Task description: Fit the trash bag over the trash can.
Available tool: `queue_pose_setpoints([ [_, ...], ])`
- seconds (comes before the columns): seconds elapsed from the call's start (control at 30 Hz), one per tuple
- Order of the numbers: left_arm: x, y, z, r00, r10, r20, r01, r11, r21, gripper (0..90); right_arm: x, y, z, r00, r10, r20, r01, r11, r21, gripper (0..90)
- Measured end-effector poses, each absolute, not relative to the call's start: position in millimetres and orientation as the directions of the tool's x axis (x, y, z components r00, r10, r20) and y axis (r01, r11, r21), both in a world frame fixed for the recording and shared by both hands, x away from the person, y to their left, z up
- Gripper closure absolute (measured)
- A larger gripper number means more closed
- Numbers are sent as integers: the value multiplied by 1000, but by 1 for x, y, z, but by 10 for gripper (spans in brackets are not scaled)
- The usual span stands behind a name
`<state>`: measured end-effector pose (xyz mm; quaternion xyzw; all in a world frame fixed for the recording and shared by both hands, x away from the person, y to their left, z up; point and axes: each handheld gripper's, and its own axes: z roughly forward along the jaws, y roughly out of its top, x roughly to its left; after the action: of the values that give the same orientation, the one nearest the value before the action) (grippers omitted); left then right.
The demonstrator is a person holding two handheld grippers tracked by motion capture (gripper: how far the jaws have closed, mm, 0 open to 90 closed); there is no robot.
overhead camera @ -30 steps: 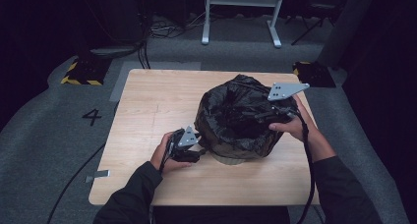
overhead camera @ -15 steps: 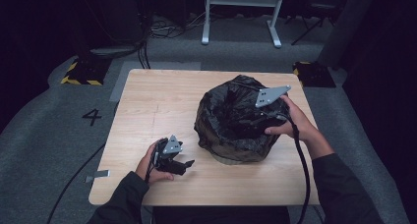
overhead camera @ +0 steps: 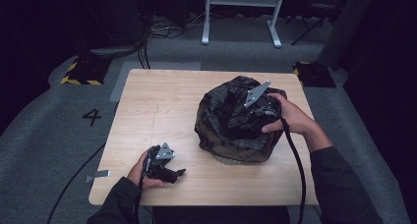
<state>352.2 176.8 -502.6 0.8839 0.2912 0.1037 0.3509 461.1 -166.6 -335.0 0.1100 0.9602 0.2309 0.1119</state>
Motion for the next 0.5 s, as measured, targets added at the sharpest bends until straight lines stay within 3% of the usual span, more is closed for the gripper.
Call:
queue_pose_setpoints([
  [0.2,353,177,-503,808,589,-26,448,-585,676,140,465,-161,-340,-954,253,-164,180,913,366,280],
  [0.4,353,177,-503,807,590,-26,448,-585,676,140,465,-160,-340,-950,258,-175,181,913,364,279],
  [0.5,353,177,-503,809,587,-18,441,-588,678,142,463,-163,-338,-944,277,-178,180,886,427,284],
])
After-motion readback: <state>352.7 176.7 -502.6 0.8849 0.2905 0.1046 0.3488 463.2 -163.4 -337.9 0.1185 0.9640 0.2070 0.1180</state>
